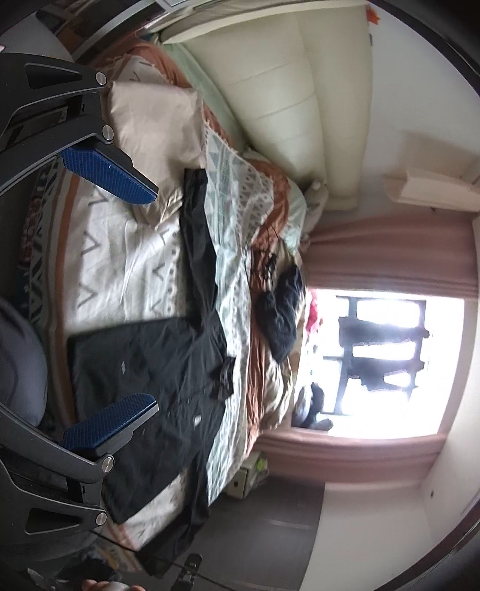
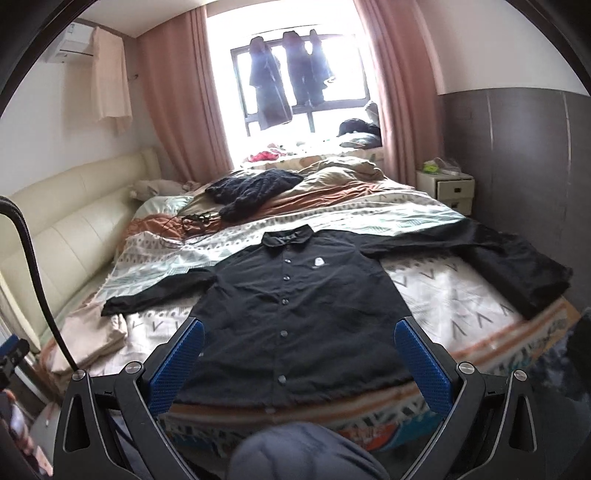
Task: Fold large clothes
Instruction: 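Move both grippers toward the black shirt lying flat on the bed, then grasp the black shirt sleeve with the left gripper while right gripper pins the shirt side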
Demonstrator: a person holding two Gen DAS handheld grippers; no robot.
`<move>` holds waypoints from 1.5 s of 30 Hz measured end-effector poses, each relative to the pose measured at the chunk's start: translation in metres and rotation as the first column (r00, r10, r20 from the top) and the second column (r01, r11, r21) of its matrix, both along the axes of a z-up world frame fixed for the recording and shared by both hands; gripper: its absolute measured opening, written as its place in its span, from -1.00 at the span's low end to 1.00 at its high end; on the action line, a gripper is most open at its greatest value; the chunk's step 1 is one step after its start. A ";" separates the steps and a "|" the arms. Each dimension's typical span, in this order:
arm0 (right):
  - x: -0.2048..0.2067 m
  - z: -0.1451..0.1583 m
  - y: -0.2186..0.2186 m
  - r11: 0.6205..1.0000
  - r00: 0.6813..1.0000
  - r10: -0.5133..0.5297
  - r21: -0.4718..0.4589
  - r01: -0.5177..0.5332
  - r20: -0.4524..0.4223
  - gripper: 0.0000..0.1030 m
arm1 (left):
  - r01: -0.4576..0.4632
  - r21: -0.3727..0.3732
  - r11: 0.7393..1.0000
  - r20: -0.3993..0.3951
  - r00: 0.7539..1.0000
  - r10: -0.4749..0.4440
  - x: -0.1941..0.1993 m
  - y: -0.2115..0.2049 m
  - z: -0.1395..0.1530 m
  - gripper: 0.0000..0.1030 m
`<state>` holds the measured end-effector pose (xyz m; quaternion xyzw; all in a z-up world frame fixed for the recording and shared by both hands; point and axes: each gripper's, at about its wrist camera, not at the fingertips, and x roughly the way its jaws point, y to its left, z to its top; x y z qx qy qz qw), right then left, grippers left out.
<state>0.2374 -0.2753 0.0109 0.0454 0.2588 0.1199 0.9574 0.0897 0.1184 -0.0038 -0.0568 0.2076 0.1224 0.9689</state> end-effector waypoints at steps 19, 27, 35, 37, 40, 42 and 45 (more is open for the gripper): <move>0.189 -0.037 0.111 0.985 0.981 0.173 0.009 -0.173 -0.083 0.93 | -0.194 -0.045 0.980 -0.141 0.972 0.186 0.126 0.121 -0.021 0.81; 0.255 -0.069 0.154 0.975 0.962 0.221 0.051 -0.216 -0.159 0.59 | -0.255 -0.101 0.962 -0.183 0.955 0.234 0.166 0.175 -0.036 0.56; 0.319 -0.096 0.200 0.971 0.944 0.240 0.058 -0.233 -0.225 0.33 | -0.337 -0.188 0.922 -0.243 0.926 0.289 0.206 0.249 -0.063 0.42; 0.331 -0.102 0.212 0.969 0.939 0.248 0.055 -0.242 -0.236 0.29 | -0.363 -0.218 0.906 -0.259 0.916 0.305 0.215 0.269 -0.072 0.40; 0.351 -0.115 0.232 0.963 0.925 0.267 0.052 -0.263 -0.270 0.11 | -0.396 -0.250 0.884 -0.285 0.902 0.323 0.227 0.294 -0.086 0.36; 0.364 -0.124 0.242 0.960 0.914 0.279 0.056 -0.275 -0.293 0.02 | -0.414 -0.257 0.873 -0.307 0.892 0.332 0.238 0.309 -0.097 0.35; 0.378 -0.138 0.256 0.956 0.903 0.289 0.046 -0.290 -0.319 0.00 | -0.437 -0.276 0.856 -0.337 0.878 0.339 0.253 0.331 -0.115 0.35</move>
